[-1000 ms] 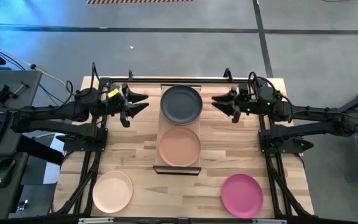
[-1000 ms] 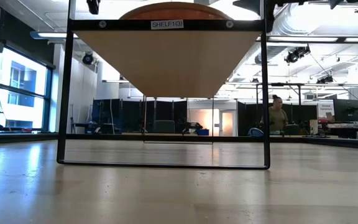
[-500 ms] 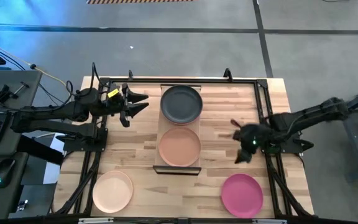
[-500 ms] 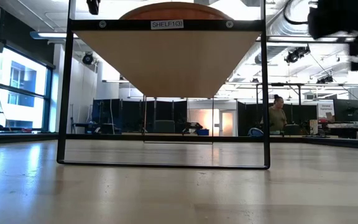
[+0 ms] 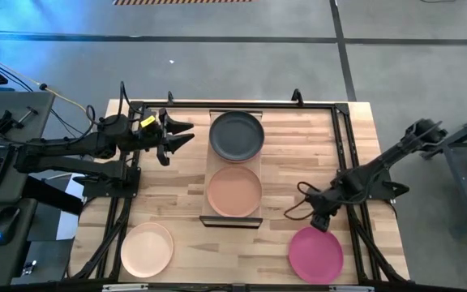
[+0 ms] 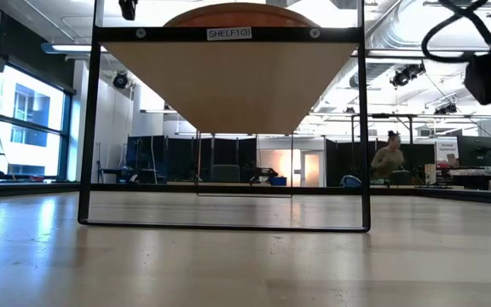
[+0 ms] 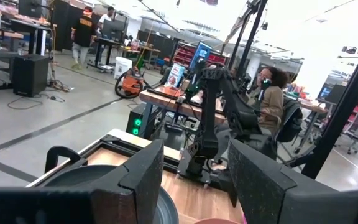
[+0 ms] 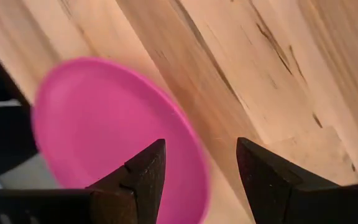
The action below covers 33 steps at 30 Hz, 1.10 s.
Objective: Place and stack plates onto a shelf
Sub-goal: Stack the pink plate on top of the black plate on the shelf
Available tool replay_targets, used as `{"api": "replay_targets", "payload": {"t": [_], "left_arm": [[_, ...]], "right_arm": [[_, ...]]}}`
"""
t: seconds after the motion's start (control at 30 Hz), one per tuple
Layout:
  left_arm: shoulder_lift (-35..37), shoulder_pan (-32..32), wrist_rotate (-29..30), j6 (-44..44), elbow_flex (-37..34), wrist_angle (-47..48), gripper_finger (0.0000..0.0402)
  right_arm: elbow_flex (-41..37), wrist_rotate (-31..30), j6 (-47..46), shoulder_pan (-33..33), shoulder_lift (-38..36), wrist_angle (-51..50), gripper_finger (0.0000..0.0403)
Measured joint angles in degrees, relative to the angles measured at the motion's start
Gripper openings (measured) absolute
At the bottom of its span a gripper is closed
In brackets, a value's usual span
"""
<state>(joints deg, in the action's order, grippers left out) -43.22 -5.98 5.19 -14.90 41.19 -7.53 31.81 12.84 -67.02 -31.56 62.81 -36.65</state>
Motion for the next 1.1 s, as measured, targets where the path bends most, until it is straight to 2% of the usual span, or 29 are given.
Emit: {"api": "replay_targets", "payload": {"t": [0.33,0.63,0.73,0.87,0.9,1.1], "left_arm": [[0.0,0.0,0.0,0.0,0.0,0.0,0.017],[0.0,0.0,0.0,0.0,0.0,0.0,0.017],[0.0,0.0,0.0,0.1,0.0,0.0,0.017],[0.0,0.0,0.0,0.1,0.0,0.0,0.017],[0.0,0.0,0.0,0.1,0.0,0.0,0.017],[0.0,0.0,0.0,0.1,0.0,0.3,0.017]], "right_arm": [[0.0,-0.9,8.7,-3.2,10.9,5.0,0.0177],[0.3,-0.8,9.5,-3.5,16.6,8.3,0.0169],[0.2,-0.8,9.4,-3.4,16.8,8.1,0.013],[-0.1,-0.7,8.7,-3.4,15.2,8.7,0.0026],[-0.1,-0.3,8.6,-3.5,14.7,10.2,0.0014],[-0.1,4.9,10.3,-3.3,8.9,12.3,0.0003]]}}
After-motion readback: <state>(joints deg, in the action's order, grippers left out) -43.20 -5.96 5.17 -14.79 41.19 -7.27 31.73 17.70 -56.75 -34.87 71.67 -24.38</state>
